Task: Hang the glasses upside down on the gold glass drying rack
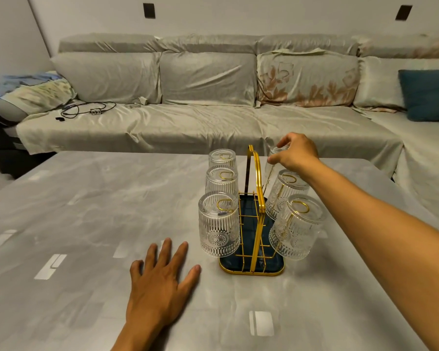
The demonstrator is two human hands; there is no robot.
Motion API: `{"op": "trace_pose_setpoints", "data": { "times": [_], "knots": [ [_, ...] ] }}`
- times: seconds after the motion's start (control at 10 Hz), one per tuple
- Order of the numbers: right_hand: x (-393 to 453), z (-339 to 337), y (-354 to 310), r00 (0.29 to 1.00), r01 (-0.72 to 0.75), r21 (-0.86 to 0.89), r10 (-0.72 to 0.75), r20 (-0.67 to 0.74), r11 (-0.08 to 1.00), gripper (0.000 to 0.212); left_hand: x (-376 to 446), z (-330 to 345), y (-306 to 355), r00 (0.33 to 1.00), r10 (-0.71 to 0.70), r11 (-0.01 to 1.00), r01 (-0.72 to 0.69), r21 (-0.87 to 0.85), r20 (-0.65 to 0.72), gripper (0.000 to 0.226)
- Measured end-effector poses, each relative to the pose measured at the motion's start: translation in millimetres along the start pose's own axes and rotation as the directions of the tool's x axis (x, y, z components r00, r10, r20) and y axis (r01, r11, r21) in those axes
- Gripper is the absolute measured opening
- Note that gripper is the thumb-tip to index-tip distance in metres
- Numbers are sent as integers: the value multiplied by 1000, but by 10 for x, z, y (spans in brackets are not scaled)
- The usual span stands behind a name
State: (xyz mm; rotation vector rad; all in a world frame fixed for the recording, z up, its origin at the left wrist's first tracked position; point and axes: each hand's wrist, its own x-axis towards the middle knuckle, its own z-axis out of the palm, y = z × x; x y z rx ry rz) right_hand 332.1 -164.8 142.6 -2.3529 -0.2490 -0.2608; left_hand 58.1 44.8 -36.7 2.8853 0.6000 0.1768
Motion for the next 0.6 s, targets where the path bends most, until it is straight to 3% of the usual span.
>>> {"op": "trace_pose_setpoints", "data": {
  "times": [0.4,0.5,0.6],
  "knots": [
    [58,37,13,981,-8,-110,29,193,994,45,2,-44,34,1000,-10,1000,10,-5,16,77],
    [13,24,15,981,12,-90,5,195,996,45,-5,-43,56,1000,-14,1000,15,-8,18,78],
    [-137,-57,28,997,47,80,-52,62,996,46,19,-53,57,999,3,1000,-3,1,49,78]
  ]
}}
